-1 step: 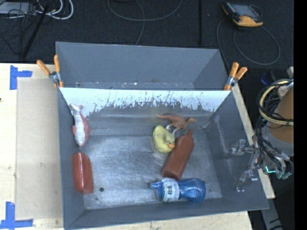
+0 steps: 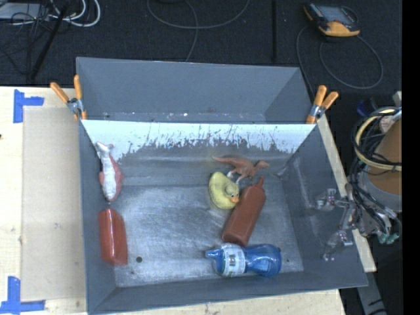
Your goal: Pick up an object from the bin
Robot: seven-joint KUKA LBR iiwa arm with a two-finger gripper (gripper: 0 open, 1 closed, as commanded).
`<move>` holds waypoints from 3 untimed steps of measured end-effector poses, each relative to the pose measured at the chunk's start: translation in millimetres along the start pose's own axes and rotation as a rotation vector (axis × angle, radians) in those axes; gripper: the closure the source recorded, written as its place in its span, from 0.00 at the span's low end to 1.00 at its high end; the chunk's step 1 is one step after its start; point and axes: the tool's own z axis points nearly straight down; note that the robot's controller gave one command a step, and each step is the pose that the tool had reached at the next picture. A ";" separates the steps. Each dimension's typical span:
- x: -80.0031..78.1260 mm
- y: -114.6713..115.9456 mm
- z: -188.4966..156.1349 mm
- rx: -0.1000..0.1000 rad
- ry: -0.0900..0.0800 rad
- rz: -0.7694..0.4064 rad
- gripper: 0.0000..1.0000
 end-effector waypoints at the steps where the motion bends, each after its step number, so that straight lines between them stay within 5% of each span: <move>1: -3.5 50.3 65.1 0.001 -0.001 -0.190 0.00; 2: -3.6 84.2 58.3 0.000 -0.002 -0.371 0.00; 3: 1.9 109.1 71.6 0.001 0.000 -0.163 0.00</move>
Offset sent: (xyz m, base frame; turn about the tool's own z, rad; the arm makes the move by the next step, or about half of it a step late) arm 0.0033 0.0826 -0.0588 -0.3684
